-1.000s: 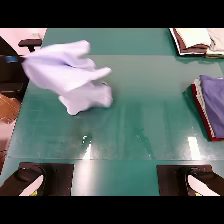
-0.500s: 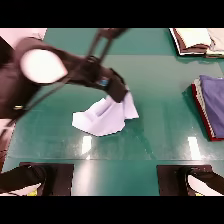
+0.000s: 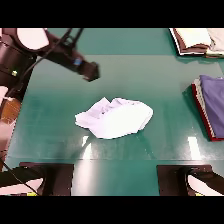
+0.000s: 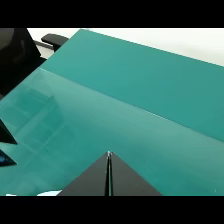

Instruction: Fold the shirts.

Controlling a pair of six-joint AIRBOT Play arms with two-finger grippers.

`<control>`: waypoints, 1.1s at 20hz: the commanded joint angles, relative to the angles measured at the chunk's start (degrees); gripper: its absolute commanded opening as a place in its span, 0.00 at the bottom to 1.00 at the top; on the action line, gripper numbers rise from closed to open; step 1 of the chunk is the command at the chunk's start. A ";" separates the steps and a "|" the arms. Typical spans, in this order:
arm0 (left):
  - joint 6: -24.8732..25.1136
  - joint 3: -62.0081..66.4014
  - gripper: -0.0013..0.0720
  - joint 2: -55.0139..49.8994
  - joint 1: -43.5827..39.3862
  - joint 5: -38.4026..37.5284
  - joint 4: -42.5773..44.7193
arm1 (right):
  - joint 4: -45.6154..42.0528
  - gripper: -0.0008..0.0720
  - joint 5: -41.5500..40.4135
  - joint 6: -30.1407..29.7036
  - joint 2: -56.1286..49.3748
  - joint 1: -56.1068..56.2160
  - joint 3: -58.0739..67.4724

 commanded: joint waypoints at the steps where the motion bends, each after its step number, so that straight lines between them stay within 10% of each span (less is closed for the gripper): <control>1: -0.52 -11.17 0.76 2.60 10.38 -4.24 -4.26 | -0.02 0.04 0.61 0.04 -0.04 0.00 0.07; 10: -0.50 -48.83 0.76 8.26 13.81 9.20 -14.36 | 0.13 0.04 1.05 0.04 -0.87 0.07 -0.07; 22: -0.55 -55.04 0.70 8.24 13.79 18.67 -24.90 | 0.11 0.04 3.23 0.04 -1.68 0.07 -0.09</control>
